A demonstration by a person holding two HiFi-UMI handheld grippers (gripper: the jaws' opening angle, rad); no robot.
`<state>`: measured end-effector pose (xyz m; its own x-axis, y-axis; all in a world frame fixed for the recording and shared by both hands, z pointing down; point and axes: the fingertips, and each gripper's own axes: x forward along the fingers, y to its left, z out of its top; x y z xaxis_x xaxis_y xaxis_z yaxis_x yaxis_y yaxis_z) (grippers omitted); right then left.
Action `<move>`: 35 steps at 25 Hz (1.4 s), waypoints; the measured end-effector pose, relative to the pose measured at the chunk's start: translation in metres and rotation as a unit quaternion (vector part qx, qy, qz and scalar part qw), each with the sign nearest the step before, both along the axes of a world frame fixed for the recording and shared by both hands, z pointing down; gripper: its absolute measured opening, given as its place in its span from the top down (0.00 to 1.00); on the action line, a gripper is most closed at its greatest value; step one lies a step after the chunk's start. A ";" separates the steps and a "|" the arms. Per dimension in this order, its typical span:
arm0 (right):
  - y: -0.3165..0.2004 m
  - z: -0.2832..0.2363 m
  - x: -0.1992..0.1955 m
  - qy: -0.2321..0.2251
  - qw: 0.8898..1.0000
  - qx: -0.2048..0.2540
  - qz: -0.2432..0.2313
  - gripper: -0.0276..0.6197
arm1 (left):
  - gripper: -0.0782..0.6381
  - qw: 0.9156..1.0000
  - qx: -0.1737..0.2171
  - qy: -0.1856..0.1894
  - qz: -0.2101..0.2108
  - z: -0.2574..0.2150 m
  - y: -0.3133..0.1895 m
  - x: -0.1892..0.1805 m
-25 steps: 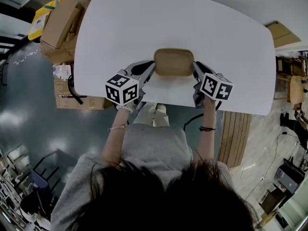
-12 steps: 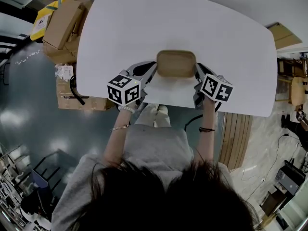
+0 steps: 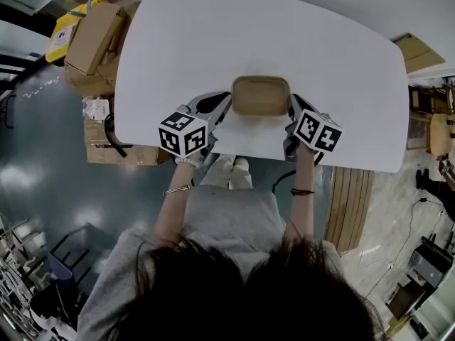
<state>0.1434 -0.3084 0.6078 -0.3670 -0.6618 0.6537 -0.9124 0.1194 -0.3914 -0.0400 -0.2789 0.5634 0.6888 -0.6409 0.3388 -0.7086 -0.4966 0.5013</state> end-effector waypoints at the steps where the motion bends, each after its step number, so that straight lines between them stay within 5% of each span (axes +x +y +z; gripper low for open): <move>1: 0.000 0.000 0.000 -0.002 1.000 0.000 0.002 0.90 | 0.90 1.000 0.001 0.000 0.000 0.000 0.000 0.000; 35: 0.005 -0.091 -0.004 -0.063 0.993 0.103 -0.011 0.91 | 0.90 0.996 0.087 0.014 -0.008 -0.074 0.005 -0.019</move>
<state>0.1393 -0.3035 0.5168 -0.4528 -0.7678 0.4533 -0.8542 0.2277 -0.4674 -0.0586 -0.2738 0.4890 0.6859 -0.6989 0.2027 -0.7038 -0.5664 0.4288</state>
